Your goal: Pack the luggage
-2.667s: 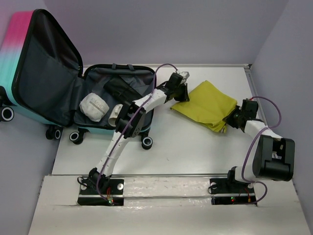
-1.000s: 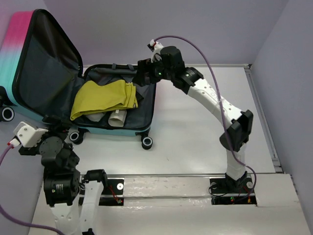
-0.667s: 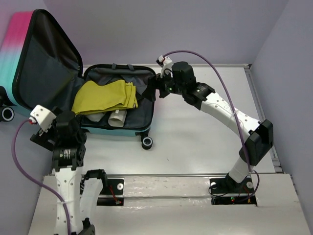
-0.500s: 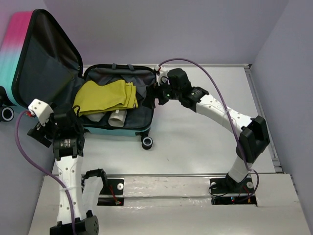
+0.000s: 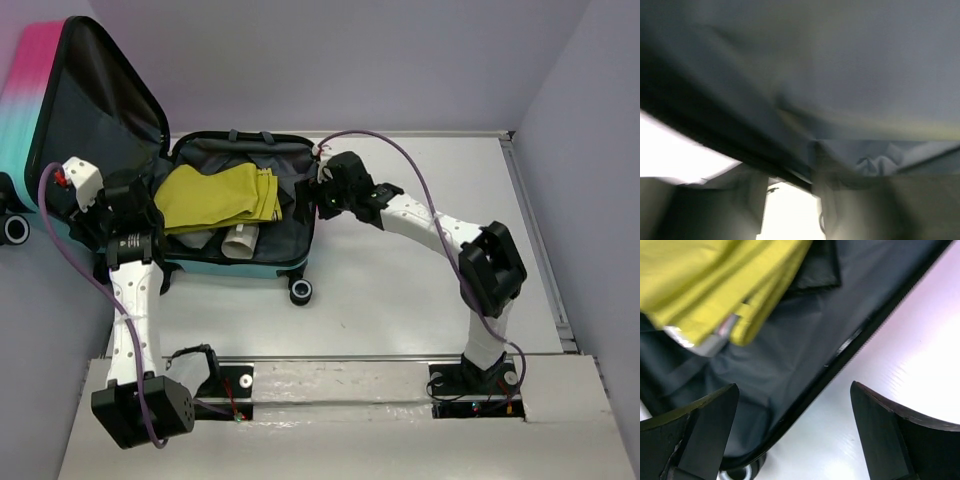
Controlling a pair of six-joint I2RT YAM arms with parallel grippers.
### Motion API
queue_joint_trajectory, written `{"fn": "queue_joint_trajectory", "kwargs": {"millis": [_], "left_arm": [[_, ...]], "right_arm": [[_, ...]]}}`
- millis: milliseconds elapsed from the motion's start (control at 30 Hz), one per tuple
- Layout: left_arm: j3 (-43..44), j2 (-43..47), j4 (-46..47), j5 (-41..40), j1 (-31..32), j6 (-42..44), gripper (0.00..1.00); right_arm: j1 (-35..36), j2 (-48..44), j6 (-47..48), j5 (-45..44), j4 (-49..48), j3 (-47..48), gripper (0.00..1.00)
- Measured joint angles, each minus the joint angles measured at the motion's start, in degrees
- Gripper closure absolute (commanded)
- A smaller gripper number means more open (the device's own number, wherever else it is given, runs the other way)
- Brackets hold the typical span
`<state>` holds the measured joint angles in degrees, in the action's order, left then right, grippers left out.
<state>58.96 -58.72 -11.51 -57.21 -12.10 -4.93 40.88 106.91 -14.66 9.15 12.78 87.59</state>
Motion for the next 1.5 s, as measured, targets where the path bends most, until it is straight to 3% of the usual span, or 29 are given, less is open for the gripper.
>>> {"fn": "queue_joint_trajectory", "kwargs": {"millis": [33, 133, 200, 267, 300, 367, 400, 467, 567, 700, 800, 900, 1067, 1100, 1133, 1167, 1200, 1300, 1500], "left_arm": [[0.39, -0.22, 0.17, -0.33, -0.02, 0.44, 0.94], [1.27, 0.09, 2.67, 0.39, -0.46, -0.92, 0.95], [1.95, 0.09, 3.91, 1.16, -0.33, -0.94, 0.95], [1.95, 0.52, 4.13, 1.22, 0.57, -0.42, 0.95], [1.95, 0.72, 4.09, 1.22, 1.05, -0.02, 0.94], [1.95, 0.92, 4.2, 0.9, 2.43, 0.7, 0.94], [1.95, 1.11, 4.15, 0.59, 3.45, 1.14, 0.94], [1.95, 2.03, 4.09, -1.73, 7.48, 2.69, 0.94], [2.03, 4.44, 3.39, -9.35, 20.85, 6.27, 0.94], [4.98, 4.7, -0.31, -21.29, 44.68, 9.84, 0.94], [8.68, 1.25, -5.86, -25.31, 57.79, 8.5, 0.94], [13.35, -6.45, -17.25, -27.21, 66.55, 2.4, 0.94], [18.23, -16.63, -28.44, -25.16, 73.13, -5.44, 0.94], [18.23, -16.83, -29.24, -23.61, 74.38, -6.32, 0.88], [18.23, -16.83, -29.49, -22.27, 75.32, -7.08, 0.76], [18.32, -16.46, -29.38, -19.37, 76.56, -8.41, 0.47], [18.34, -15.98, -28.26, -15.67, 77.11, -9.88, 0.38], [19.17, -14.84, -24.87, -9.92, 78.12, -12.83, 0.29], [22.34, -7.13, -19.58, -2.71, 81.37, -14.82, 0.2]], "right_arm": [[0.0, 1.33, -0.35, -0.74, 0.17, 0.0, 0.03], [-0.13, 5.01, -1.36, -2.21, 0.74, 0.17, 0.21], [-0.22, 8.07, -2.23, -2.62, 1.46, 0.39, 0.27], [-0.33, 9.9, -4.15, -2.38, 1.38, 0.79, 0.51], [-0.33, 10.25, -5.01, -2.36, 1.29, 1.09, 0.73], [0.09, 10.25, -5.46, -2.14, 1.11, 1.46, 0.91], [0.44, 10.25, -7.91, -4.83, 1.62, 1.6, 0.93], [0.31, 10.25, -11.41, -7.98, 1.77, 1.68, 0.93], [-1.57, 10.27, -13.29, -8.81, 1.84, 1.68, 0.93], [-2.56, 10.25, -11.91, -7.85, 1.75, 1.57, 0.93], [-2.62, 10.08, -10.86, -7.85, 1.29, 1.07, 0.93], [-3.17, 8.9, -10.1, -7.32, 1.2, -0.59, 0.93], [-6.45, 4.24, -9.29, -4.94, -0.28, -7.19, 0.76], [-7.23, 3.34, -9.09, -4.39, -0.72, -8.57, 0.56], [-7.87, 2.56, -8.9, -4.11, -0.9, -9.64, 0.43], [-8.94, 1.29, -8.35, -3.13, -1.05, -11.15, 0.31], [-9.57, 0.61, -7.76, -2.21, -1.27, -12.0, 0.21], [-11.82, -1.62, -6.12, 0.39, -1.44, -15.13, 0.2], [-17.97, -8.17, -5.88, 3.63, -1.36, -20.63, 0.2]]}}
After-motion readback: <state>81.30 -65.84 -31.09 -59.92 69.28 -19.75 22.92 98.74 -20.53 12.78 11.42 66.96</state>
